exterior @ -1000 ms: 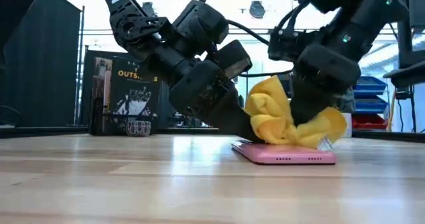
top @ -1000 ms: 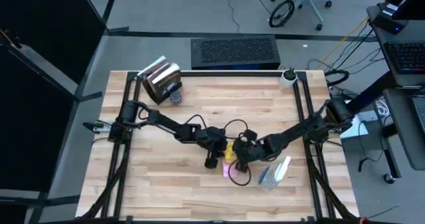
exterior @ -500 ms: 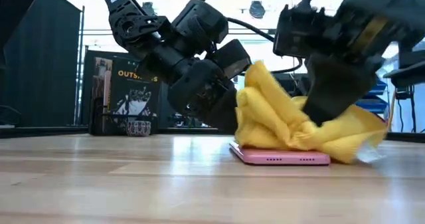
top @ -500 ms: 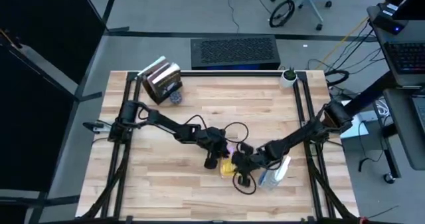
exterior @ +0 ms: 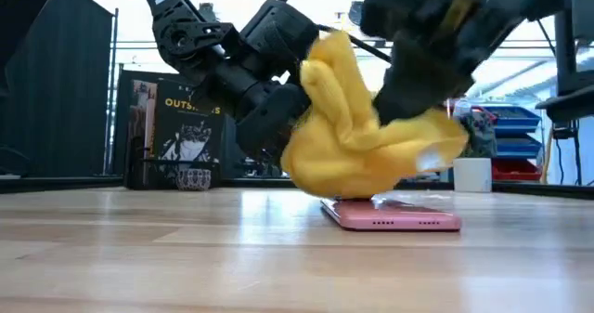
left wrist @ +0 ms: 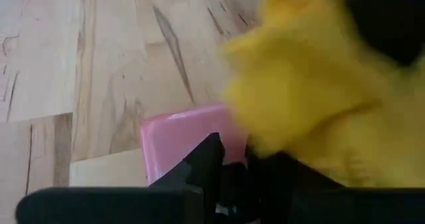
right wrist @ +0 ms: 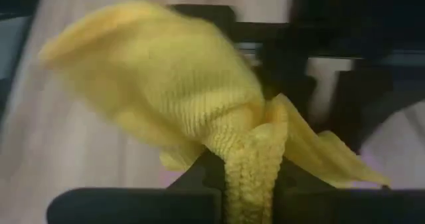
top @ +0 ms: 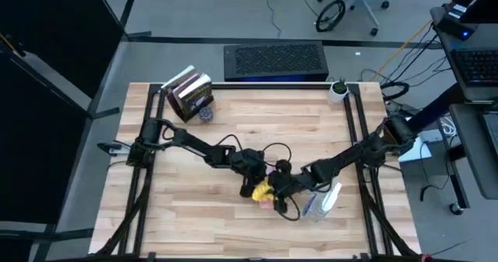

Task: Apply microfiber cloth
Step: Wipe the back of the pink cellphone with a yellow microfiber cloth

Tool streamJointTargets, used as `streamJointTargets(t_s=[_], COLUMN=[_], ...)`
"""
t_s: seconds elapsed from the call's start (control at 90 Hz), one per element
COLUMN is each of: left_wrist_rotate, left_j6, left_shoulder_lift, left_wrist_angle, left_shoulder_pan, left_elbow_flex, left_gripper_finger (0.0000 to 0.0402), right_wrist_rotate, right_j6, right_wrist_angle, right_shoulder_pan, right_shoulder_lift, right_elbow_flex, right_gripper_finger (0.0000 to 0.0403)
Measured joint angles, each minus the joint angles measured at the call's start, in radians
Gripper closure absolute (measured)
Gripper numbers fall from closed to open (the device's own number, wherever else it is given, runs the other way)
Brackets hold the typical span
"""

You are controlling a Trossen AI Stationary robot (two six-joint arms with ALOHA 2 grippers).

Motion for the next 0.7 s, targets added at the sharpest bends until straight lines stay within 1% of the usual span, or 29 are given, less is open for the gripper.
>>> streamJointTargets(t_s=[0.189,0.278,0.4,0.522,0.567,0.633,0.7], left_wrist_rotate=[-0.002,-0.002,-0.002,-0.002,-0.001,-0.001,-0.001], left_j6=[-0.006,-0.005,-0.005,-0.005,-0.005,-0.005,-0.005], left_shoulder_lift=[0.000,0.000,0.000,0.000,0.000,0.000,0.000], left_wrist_angle=[0.001,0.000,0.000,0.000,0.000,0.000,0.000], left_shoulder_pan=[0.000,0.001,0.001,0.003,0.004,0.006,0.006], left_elbow_flex=[0.000,-0.001,0.000,0.000,0.000,0.000,0.000], left_gripper_finger=[0.0339,0.0339,0.0339,0.0339,0.0339,0.0339,0.0339], right_wrist_rotate=[0.003,-0.032,-0.150,-0.375,-0.422,-0.422,-0.371], right_j6=[0.013,0.029,0.033,0.051,0.056,0.059,0.049], right_wrist_angle=[0.051,0.101,0.169,0.185,0.178,0.160,0.140], right_shoulder_pan=[-0.008,-0.001,0.024,0.051,0.058,0.059,0.050], right_shoulder_lift=[0.109,0.131,0.137,0.140,0.140,0.131,0.099], right_elbow_flex=[0.004,0.003,0.002,0.000,-0.001,-0.001,-0.003], right_gripper_finger=[0.0385,0.0385,0.0385,0.0385,0.0385,0.0385,0.0385])
